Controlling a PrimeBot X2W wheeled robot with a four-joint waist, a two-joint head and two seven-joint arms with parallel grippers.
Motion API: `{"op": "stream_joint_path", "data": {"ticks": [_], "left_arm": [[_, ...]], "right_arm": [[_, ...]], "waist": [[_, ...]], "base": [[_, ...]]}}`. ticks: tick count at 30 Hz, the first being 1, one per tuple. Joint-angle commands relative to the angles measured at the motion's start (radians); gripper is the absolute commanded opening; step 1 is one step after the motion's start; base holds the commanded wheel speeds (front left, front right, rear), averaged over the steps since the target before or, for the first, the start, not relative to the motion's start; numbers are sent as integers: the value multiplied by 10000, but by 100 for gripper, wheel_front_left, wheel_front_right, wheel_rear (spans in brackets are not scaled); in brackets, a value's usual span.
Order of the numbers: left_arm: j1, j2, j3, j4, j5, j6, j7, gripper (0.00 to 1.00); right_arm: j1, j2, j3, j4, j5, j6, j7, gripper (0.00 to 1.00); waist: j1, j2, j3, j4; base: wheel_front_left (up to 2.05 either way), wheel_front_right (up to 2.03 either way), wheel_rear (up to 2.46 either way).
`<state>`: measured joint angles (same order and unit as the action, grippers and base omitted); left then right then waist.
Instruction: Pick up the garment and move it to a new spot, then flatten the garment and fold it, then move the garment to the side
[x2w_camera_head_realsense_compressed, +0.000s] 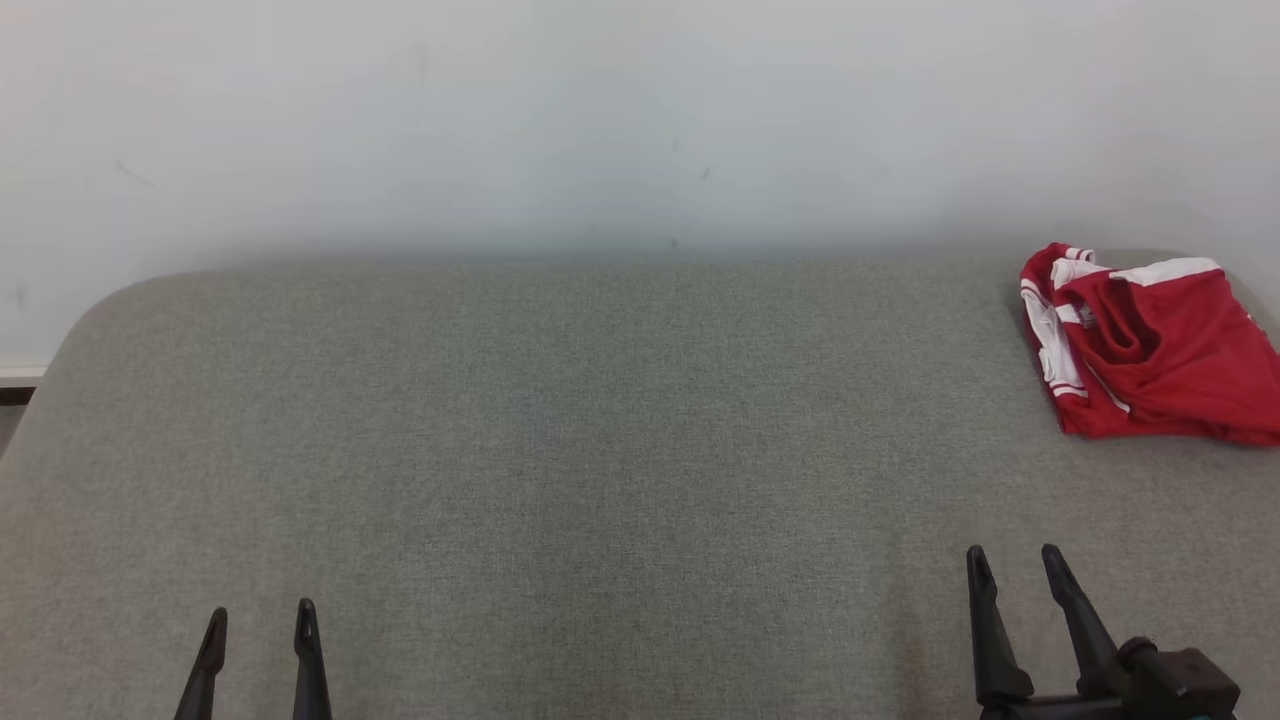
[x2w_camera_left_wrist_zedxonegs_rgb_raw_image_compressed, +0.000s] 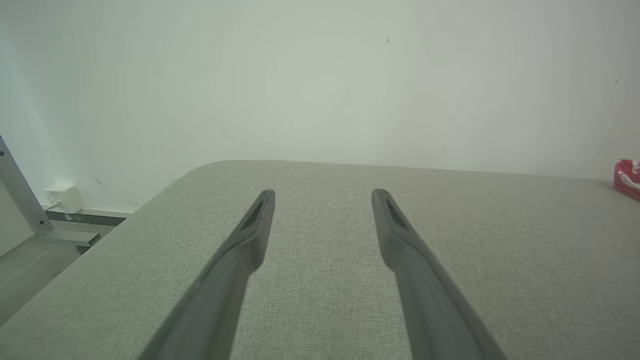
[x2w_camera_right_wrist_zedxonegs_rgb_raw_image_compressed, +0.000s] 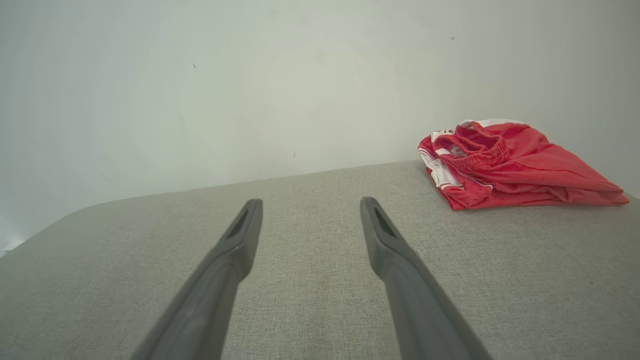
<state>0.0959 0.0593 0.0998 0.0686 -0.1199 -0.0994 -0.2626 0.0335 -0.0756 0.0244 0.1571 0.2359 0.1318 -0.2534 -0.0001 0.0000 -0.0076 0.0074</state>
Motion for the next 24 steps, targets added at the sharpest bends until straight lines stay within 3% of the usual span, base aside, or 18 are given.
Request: {"op": "stream_joint_path", "data": {"ticks": [1, 10, 11, 16, 24], "left_arm": [[124, -30, 20, 58, 43, 4, -27, 100], [258, -40, -35, 399, 37, -29, -27, 100], [115, -31, -38, 397, 21, -37, 0, 0], [110, -94, -15, 873, -111, -64, 94, 0], [-153, -92, 55, 1008, -1543, -89, 505, 0]], "right_arm": [[216, 66, 9, -63, -67, -30, 53, 100], [482, 170, -10, -154, -132, -30, 168, 100], [372, 140, 4, -130, -77, 0, 161, 0], [531, 146, 32, 248, 77, 0, 191, 0], [342, 109, -48, 294, 1470, -1, 483, 0]], "waist": [[1, 0, -63, -30], [1, 0, -191, -78], [1, 0, -192, -77], [1, 0, -194, -79], [1, 0, -177, -78]], "base": [[0, 0, 0], [0, 0, 0], [0, 0, 0], [0, 0, 0], [0, 0, 0]]}}
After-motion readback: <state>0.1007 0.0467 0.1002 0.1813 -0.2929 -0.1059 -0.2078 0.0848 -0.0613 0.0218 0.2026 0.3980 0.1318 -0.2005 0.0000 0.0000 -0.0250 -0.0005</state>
